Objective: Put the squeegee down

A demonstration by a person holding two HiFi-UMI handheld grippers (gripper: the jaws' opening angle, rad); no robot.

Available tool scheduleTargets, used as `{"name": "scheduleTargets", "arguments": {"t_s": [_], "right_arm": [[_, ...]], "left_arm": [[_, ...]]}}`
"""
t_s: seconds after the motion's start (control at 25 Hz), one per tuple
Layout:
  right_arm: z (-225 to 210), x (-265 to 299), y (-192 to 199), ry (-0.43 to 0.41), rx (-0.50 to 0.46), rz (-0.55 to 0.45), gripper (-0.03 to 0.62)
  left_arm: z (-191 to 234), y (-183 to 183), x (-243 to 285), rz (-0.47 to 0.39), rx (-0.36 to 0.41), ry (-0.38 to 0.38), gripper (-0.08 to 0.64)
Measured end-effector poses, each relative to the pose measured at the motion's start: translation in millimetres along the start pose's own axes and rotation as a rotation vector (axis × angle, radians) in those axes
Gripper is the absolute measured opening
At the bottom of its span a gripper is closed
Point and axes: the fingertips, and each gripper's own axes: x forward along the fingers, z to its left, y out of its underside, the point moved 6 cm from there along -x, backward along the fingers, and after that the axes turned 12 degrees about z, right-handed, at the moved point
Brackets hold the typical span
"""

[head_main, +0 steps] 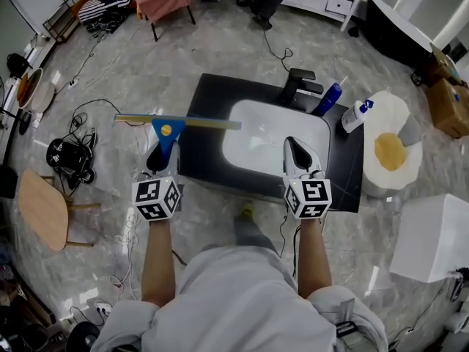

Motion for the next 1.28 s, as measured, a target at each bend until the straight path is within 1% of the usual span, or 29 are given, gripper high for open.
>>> {"name": "scheduleTargets", "arguments": {"t_s": [0.12,0.28,0.56,0.8,1.0,1.28], "right_arm": [[-22.8,31.9,-15.9,-0.019,-0.013,0.011,0.005],[-58.5,69.4,-30.9,-0.023,-0.006,0.024,0.005],[-91.4,113.9,-42.6,-0.045,0.025,0.035,0.005],[-98.1,142.5,-49.7,-0.024,0.038,0.034,0.005],[-99.2,156.1,-49.1,0.025,0.048,0.052,0.005],[-96.9,176.4,-48.8,0.086,0.065,0.064,0.005]], "left_arm": [[-2.7,-21.8,37.5,0.009,0.01,-0.002,0.127],[-9.8,-49.3,87.7,0.022,0.026,-0.001,0.127],[-13.0,-75.5,144.2,0.033,0.035,0.002,0.127],[-4.3,-90.7,179.2,0.042,0.032,0.026,0.127],[7.7,-90.0,205.9,0.061,0.014,0.071,0.127],[26.6,-89.8,244.0,0.091,0.018,0.129,0.127]]}}
